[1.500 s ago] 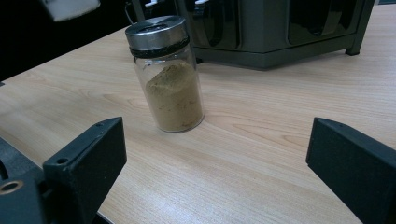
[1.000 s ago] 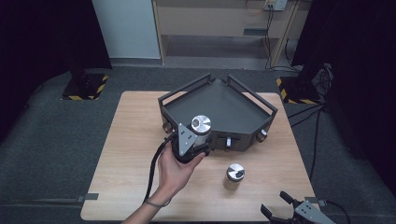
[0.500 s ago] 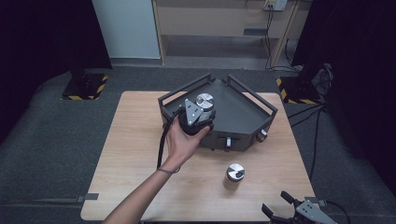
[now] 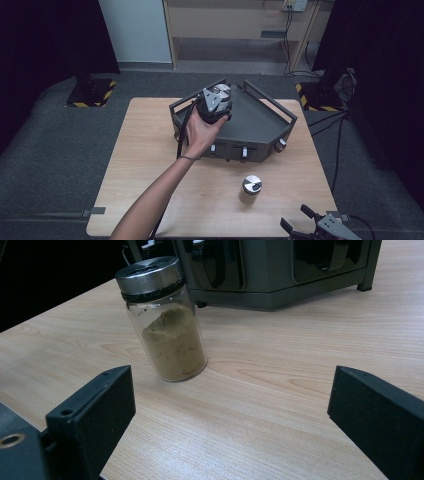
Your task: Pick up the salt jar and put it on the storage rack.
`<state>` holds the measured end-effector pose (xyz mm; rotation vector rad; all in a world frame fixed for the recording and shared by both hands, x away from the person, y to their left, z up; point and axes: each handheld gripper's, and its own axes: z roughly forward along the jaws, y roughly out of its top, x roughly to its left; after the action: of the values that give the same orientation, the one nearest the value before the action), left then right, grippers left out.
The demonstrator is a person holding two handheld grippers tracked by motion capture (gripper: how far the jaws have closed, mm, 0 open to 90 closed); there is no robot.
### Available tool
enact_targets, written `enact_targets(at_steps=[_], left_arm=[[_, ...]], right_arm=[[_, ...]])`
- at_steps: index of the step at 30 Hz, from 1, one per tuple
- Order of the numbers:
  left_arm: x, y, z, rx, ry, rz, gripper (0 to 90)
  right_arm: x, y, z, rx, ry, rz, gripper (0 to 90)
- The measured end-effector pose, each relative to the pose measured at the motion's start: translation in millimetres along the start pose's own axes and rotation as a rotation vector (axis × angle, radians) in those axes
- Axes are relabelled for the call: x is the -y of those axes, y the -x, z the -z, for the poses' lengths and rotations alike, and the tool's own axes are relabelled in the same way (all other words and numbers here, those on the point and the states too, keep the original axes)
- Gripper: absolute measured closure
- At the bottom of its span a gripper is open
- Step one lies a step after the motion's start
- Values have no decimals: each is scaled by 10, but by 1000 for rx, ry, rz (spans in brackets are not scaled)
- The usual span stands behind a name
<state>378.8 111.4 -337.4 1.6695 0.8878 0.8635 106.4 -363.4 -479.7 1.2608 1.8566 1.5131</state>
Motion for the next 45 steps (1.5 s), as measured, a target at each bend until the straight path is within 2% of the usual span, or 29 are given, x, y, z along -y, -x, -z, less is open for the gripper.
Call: enact_targets(at_steps=[9, 11, 16, 26, 34, 37, 40, 43, 45], left_arm=[[-14, -100, -243, -49, -37, 24, 302], [0, -125, -311, -56, -48, 44, 302], [50, -132, -408, -66, -78, 45, 302], [130, -94, -553, -78, -90, 69, 302], [177, -91, -606, -81, -100, 103, 302], [179, -85, -615, -81, -111, 84, 301], [231, -64, -619, -88, -101, 92, 301], [265, -66, -612, -91, -91, 117, 300], [274, -64, -611, -90, -87, 115, 300]], right_arm=[[5, 0, 1, 1, -1, -5, 55], [6, -1, 2, 2, -1, -7, 55], [10, 4, 1, 3, -5, -7, 55], [13, 11, 6, 3, -8, -14, 55], [14, 16, 9, -1, -11, -18, 55], [15, 20, 6, -3, -13, -18, 55], [14, 23, 4, -3, -17, -16, 55], [15, 24, 3, -5, -15, -16, 55], [15, 23, 1, -5, -15, -15, 55]])
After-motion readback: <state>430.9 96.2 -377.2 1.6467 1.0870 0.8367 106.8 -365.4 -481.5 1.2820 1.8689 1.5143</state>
